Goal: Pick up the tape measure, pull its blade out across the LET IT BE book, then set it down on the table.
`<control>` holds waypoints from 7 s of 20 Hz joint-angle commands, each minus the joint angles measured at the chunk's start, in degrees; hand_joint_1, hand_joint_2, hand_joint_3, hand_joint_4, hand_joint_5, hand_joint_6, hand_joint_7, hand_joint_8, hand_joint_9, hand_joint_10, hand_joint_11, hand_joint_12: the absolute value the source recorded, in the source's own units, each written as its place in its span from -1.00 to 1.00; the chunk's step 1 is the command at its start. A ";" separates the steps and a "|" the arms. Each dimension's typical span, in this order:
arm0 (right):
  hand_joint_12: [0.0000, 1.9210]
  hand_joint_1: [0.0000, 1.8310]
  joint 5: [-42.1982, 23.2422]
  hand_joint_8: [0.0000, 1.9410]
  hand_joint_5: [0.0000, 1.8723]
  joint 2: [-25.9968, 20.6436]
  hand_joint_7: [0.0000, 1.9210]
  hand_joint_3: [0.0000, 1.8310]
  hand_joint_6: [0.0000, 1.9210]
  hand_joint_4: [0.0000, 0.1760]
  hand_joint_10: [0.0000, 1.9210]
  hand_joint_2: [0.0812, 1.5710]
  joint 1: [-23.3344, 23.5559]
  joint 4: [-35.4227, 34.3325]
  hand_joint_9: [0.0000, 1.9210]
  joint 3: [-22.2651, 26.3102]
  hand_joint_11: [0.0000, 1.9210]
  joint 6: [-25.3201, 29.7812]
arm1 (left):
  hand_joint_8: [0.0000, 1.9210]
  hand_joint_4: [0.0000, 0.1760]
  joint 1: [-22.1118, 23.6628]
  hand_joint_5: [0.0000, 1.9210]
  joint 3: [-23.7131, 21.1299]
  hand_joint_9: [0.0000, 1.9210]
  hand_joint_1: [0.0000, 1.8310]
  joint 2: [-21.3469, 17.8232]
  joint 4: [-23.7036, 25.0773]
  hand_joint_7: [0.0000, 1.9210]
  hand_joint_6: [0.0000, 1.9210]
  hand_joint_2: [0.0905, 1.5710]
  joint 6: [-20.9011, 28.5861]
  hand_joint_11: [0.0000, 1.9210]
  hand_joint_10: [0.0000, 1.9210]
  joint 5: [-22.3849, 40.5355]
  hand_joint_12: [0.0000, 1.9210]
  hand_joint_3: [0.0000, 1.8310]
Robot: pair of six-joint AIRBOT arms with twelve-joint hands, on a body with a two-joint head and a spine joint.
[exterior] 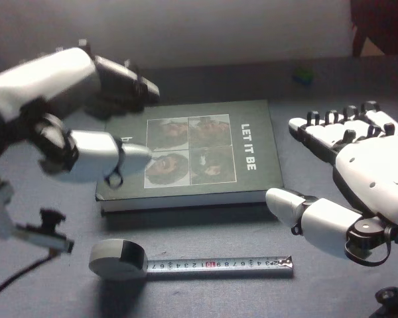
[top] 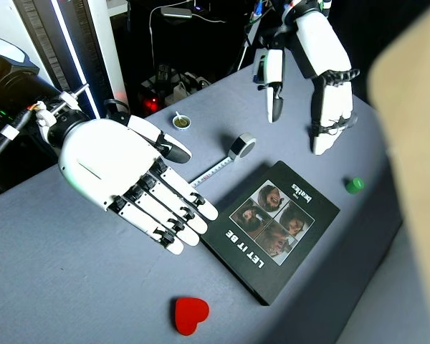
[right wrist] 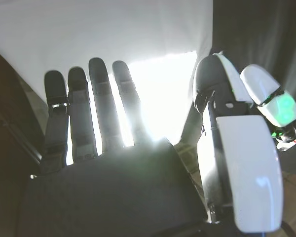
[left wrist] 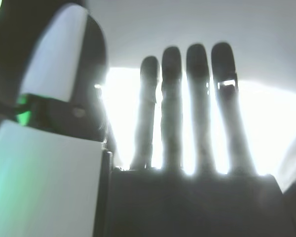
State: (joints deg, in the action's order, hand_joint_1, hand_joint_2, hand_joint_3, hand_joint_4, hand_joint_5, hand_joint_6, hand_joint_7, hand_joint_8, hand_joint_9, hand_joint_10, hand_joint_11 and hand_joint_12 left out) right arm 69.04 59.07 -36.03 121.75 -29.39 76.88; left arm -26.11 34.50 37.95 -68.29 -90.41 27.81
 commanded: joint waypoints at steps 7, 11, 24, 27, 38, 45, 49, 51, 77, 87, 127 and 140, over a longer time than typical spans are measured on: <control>-0.18 -0.86 4.44 -1.00 -0.75 -0.11 -0.70 -1.00 -1.00 -1.00 -1.00 0.50 -0.20 5.45 -0.76 0.22 -1.00 1.73 | -1.00 -1.00 -11.97 -0.36 -0.72 -0.33 0.18 -2.17 34.82 -0.30 -0.99 0.39 36.74 -0.54 -1.00 10.21 -0.44 -1.00; -0.30 -0.85 4.44 -1.00 -0.73 -0.06 -0.70 -1.00 -1.00 -1.00 -1.00 0.50 -0.45 5.72 -0.80 0.22 -1.00 1.65 | -0.99 -1.00 -20.71 -0.34 -0.08 -0.32 0.20 0.32 40.72 -0.29 -0.99 0.39 49.02 -0.52 -1.00 17.85 -0.44 -1.00; -0.28 -0.86 4.44 -1.00 -0.75 0.01 -0.71 -1.00 -1.00 -1.00 -0.99 0.52 -0.66 6.01 -0.78 0.22 -1.00 1.84 | -1.00 -1.00 -36.33 -0.31 8.53 -0.29 0.25 10.62 49.02 -0.27 -0.99 0.39 62.47 -0.50 -0.99 34.23 -0.45 -1.00; -0.28 -0.86 4.45 -1.00 -0.75 0.02 -0.71 -1.00 -1.00 -1.00 -0.99 0.53 -0.66 6.02 -0.78 0.22 -1.00 1.87 | -1.00 -1.00 -37.64 -0.30 10.32 -0.28 0.26 11.27 49.52 -0.26 -0.99 0.38 62.47 -0.50 -0.99 34.70 -0.45 -1.00; -0.08 -0.86 4.50 -1.00 -0.74 0.03 -0.69 -1.00 -1.00 -1.00 -0.99 0.52 -0.66 6.12 -0.73 0.22 -1.00 1.96 | -1.00 -1.00 -41.08 -0.31 12.61 -0.29 0.27 12.13 50.17 -0.26 -0.99 0.40 62.53 -0.50 -1.00 35.38 -0.46 -1.00; -0.15 -0.86 4.45 -1.00 -0.73 0.05 -0.66 -1.00 -1.00 -1.00 -1.00 0.52 -0.84 6.37 -0.72 0.22 -1.00 1.95 | -1.00 -1.00 -41.75 -0.31 12.36 -0.28 0.27 12.20 51.03 -0.26 -1.00 0.40 60.92 -0.49 -0.99 35.46 -0.46 -1.00; -0.15 -0.86 4.40 -1.00 -0.73 0.07 -0.65 -1.00 -1.00 -1.00 -1.00 0.52 -0.99 6.60 -0.72 0.22 -1.00 1.87 | -0.99 -1.00 -42.69 -0.31 12.42 -0.27 0.27 12.41 51.45 -0.24 -1.00 0.40 60.30 -0.48 -0.99 35.46 -0.46 -1.00; -0.11 -0.86 4.40 -1.00 -0.73 0.07 -0.65 -1.00 -1.00 -1.00 -1.00 0.53 -1.00 6.61 -0.72 0.22 -1.00 1.87 | -0.99 -1.00 -42.82 -0.31 12.42 -0.27 0.27 12.51 51.45 -0.24 -1.00 0.40 59.90 -0.48 -0.99 35.46 -0.46 -1.00; -0.11 -0.86 4.44 -1.00 -0.71 0.09 -0.64 -1.00 -1.00 -1.00 -1.00 0.53 -1.04 6.68 -0.71 0.22 -1.00 1.84 | -1.00 -1.00 -44.28 -0.31 14.42 -0.26 0.28 15.24 50.74 -0.24 -1.00 0.40 55.87 -0.45 -1.00 33.84 -0.50 -1.00; -0.14 -0.86 4.40 -1.00 -0.73 0.10 -0.66 -1.00 -1.00 -1.00 -0.99 0.53 -1.06 6.69 -0.73 0.22 -1.00 1.84 | -0.99 -1.00 -44.73 -0.26 14.89 -0.23 0.35 16.07 50.65 -0.21 -0.99 0.40 54.11 -0.41 -0.99 32.71 -0.49 -1.00; 0.21 0.13 2.18 -0.98 -0.45 11.41 -0.40 -0.99 -0.98 -1.00 -0.97 0.46 21.20 -12.89 -0.45 -5.88 -0.94 -19.15 | -0.40 -1.00 -4.21 -0.06 23.27 0.15 0.63 4.30 61.55 0.12 -0.02 0.33 62.77 -0.04 -0.15 -5.37 0.54 -1.00; 0.22 0.11 0.65 -0.99 -0.32 15.28 -0.30 -1.00 -0.98 -1.00 -0.97 0.48 23.12 -18.41 -0.38 -10.86 -0.84 -20.77 | -0.36 -1.00 -3.58 -0.05 25.68 0.15 0.63 6.07 61.19 0.12 -0.02 0.32 64.91 -0.05 -0.17 -5.93 0.49 -1.00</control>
State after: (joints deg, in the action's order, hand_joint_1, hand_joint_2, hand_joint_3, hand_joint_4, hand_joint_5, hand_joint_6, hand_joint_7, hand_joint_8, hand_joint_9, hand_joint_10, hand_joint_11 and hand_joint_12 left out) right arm 67.75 74.61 -13.69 97.97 -40.42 56.03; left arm -30.52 59.99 44.12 -6.74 -26.39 14.94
